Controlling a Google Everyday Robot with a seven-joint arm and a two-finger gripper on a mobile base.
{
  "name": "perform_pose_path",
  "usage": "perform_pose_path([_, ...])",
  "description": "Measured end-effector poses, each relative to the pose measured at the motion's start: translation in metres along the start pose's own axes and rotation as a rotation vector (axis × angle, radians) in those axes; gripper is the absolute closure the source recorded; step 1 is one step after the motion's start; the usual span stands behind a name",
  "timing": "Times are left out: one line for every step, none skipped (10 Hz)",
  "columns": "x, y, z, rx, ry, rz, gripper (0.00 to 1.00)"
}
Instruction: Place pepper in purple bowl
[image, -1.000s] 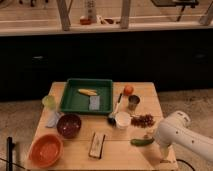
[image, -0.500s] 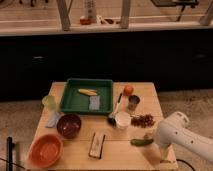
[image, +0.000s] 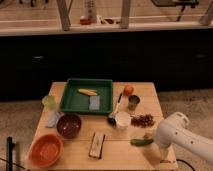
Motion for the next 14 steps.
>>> perform_pose_path([-0.007, -0.007, 0.0, 0.002, -0.006, -0.008, 0.2])
perform_pose_path([-0.01, -0.01, 0.0, 0.002, -0.01, -0.012, 0.2])
perform_pose_path([-0.012, -0.012, 0.0, 0.0, -0.011, -0.015, 0.2])
perform_pose_path([-0.015, -0.014, 0.001, -0.007, -0.017, -0.02, 0.2])
perform_pose_path([-0.019, -0.016, 0.001, -0.013, -0.02, -0.027, 0.2])
perform_pose_path([-0.022, -0.018, 0.002, -0.018, -0.024, -0.034, 0.2])
perform_pose_path([-0.025, -0.02, 0.004, -0.023, -0.026, -0.038, 0.25])
perform_pose_path([-0.03, -0.021, 0.005, -0.029, -0.028, -0.044, 0.38])
perform_pose_path([-0.034, -0.021, 0.006, -0.034, -0.026, -0.05, 0.49])
perform_pose_path([-0.04, -0.024, 0.006, -0.033, -0.026, -0.053, 0.57])
perform_pose_path([-0.042, -0.027, 0.005, -0.03, -0.029, -0.056, 0.69])
perform_pose_path([-0.042, -0.026, 0.003, -0.029, -0.031, -0.055, 0.77])
perform_pose_path([-0.042, -0.027, 0.001, -0.027, -0.03, -0.057, 0.85])
perform_pose_path([-0.044, -0.027, 0.0, -0.029, -0.033, -0.062, 0.97])
